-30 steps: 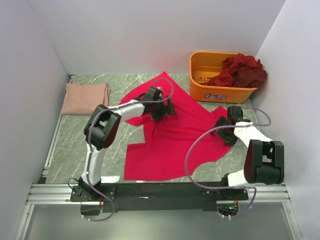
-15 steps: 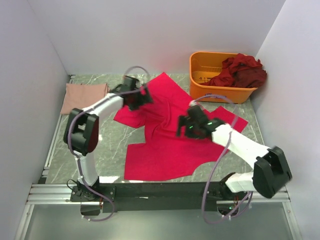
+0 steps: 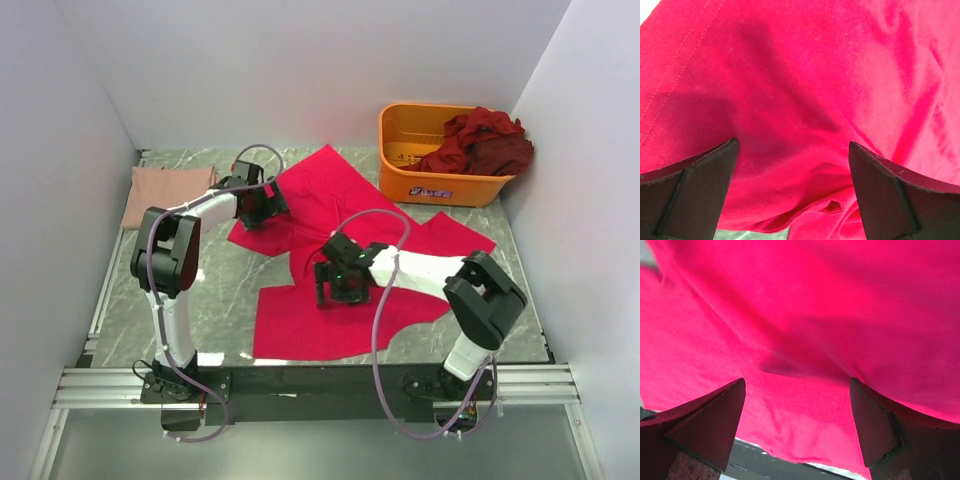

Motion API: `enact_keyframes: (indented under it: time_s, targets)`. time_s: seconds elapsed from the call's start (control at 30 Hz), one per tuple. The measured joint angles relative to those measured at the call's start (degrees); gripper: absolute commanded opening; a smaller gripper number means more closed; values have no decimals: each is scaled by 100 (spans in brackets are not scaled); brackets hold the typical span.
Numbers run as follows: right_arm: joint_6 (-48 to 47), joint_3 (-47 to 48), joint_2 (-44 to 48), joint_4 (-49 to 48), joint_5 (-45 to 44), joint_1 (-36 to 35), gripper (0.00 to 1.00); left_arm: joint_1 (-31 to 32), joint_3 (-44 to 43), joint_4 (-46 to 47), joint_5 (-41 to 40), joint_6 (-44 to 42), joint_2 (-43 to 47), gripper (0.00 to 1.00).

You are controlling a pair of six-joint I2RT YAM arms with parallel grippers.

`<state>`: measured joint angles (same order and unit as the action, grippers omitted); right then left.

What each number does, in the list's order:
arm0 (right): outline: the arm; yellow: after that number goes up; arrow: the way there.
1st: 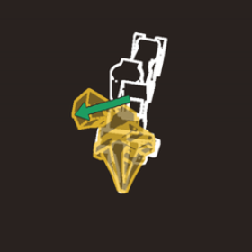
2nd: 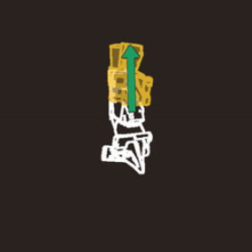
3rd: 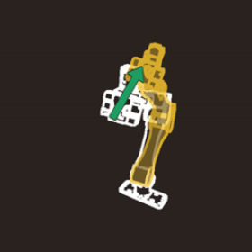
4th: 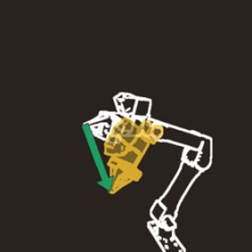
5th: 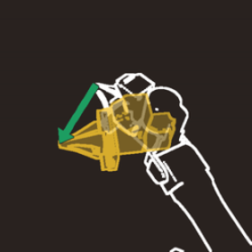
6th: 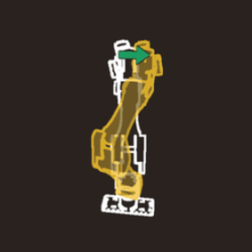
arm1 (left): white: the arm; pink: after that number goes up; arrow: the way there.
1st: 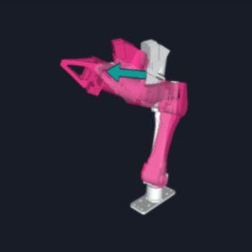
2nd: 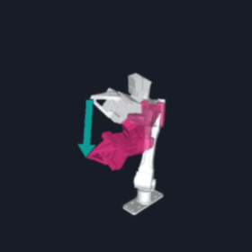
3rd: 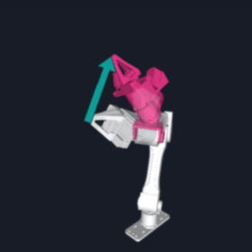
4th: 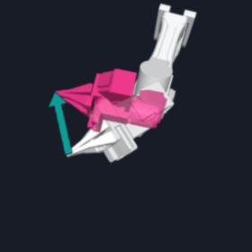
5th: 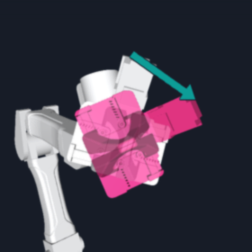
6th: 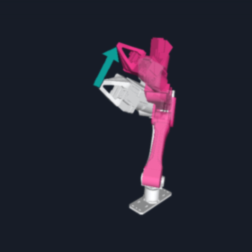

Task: Fold and stack the t-shirts
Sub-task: Flatten the tshirt out

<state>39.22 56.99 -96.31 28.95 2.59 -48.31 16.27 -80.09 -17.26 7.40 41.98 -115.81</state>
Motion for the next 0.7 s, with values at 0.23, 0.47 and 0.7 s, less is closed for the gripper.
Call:
enact_keyframes:
  time_s: [0.23, 0.47, 0.7]
  targets:
    - [-111, -723, 621, -66, -146, 1613, 92, 2, 920, 704, 57, 94, 501, 100]
    - [-627, -745, 658, 96, -713, 3471, 93, 470, 2518, 688, -87, 424, 1843, 99]
    - [-1366, -330, 986, 608, -1139, 3495, 93, 813, 2833, -527, -645, 715, 2583, 99]
